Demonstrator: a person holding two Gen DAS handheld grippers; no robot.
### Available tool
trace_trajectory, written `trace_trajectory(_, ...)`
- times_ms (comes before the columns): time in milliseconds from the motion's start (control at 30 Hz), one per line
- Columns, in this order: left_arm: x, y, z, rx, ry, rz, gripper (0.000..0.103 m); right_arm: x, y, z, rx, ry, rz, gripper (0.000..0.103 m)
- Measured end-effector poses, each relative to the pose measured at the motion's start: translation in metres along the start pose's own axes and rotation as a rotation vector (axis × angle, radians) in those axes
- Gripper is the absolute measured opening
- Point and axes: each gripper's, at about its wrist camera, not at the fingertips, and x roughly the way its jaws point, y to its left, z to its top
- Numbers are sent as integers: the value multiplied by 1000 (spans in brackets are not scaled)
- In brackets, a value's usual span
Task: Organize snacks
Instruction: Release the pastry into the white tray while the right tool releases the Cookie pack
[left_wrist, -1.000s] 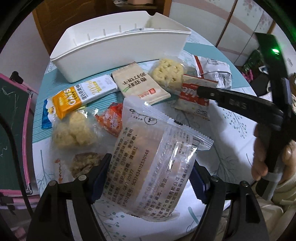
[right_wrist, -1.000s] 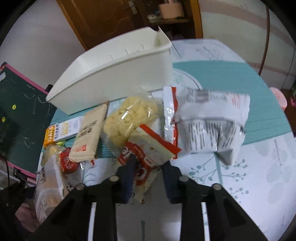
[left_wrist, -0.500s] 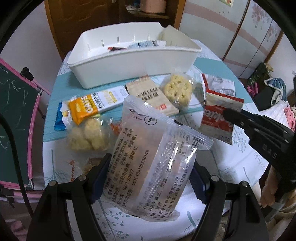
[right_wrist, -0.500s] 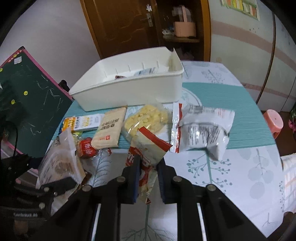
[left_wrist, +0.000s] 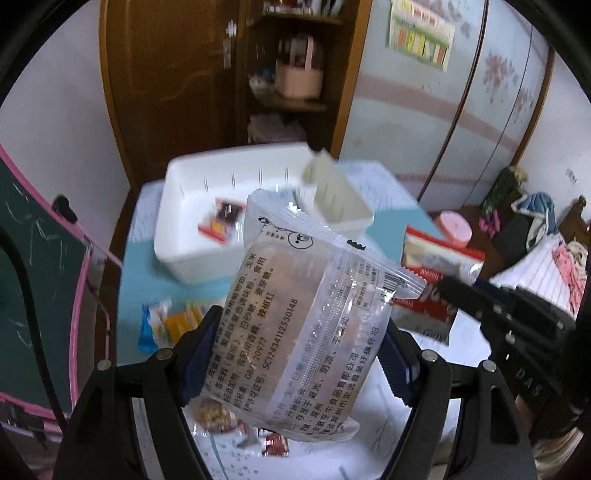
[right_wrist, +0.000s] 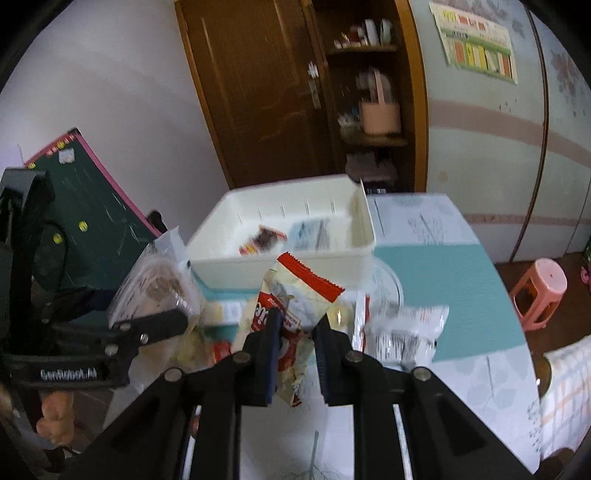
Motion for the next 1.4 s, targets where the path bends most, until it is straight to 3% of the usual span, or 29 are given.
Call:
trace_trajectory(267,-17,3,27,-4,-78,39,77,-11,2,29,-3,-75,14,17)
trace_trajectory(667,3,19,78,-56,-138,76,77,12,-8,74,13,-112,3,17)
trace_trajectory(867,29,35,107,-106,-184,135,77,32,-14,102,50,-138,-19,17)
trace_trajectory(1167,89,52,122,-143,-152,204,76,78,-7,126,53,-136,-60,17)
trace_trajectory(1400,130,62,120,-161,-100,251,77,130,-6,117,52,-47,-95,18)
